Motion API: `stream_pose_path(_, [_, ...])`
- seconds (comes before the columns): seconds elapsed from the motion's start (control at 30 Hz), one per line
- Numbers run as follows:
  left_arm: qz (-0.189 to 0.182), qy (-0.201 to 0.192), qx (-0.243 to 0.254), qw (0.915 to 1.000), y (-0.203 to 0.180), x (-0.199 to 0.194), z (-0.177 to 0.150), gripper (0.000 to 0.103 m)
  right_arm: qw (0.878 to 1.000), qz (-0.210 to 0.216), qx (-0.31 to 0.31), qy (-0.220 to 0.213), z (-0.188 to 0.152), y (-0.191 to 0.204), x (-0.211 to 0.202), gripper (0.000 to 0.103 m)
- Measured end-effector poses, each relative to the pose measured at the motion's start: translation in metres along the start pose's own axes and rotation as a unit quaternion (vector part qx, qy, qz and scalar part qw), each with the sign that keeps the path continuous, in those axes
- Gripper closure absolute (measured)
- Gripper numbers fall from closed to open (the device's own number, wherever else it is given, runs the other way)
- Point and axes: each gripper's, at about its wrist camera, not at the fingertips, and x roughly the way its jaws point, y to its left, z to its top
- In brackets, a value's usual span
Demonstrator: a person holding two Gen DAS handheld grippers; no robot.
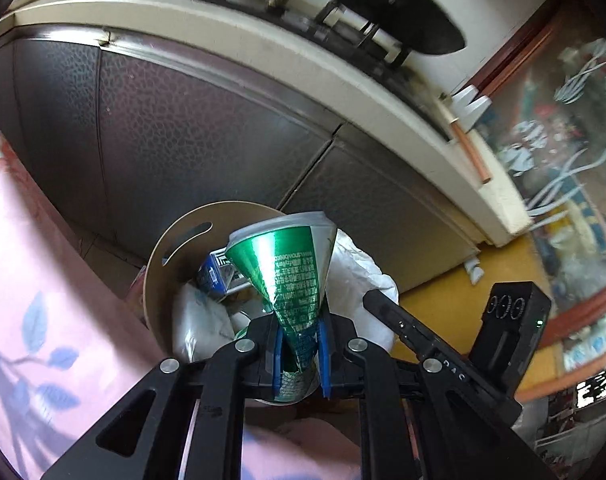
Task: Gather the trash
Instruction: 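Carry the green can and white bag to the beige bin with both tools, then open both tools over the bin to drop the can and bag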
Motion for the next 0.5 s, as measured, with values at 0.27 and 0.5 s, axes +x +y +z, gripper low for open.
stream_pose_path(0.27, [0.048,0.035,-0.001,0.9982,0.001,0.043,0.006,0.067,0.999,-0.025,-0.014,0.026,0.002,-0.002,0.036,0.056])
stream_pose_path(0.5, [0.061,0.007,-0.005,0.9981,0.002,0.029,0.002,0.051,0.999,-0.038,-0.037,-0.009,0.0,0.008,0.02,0.051])
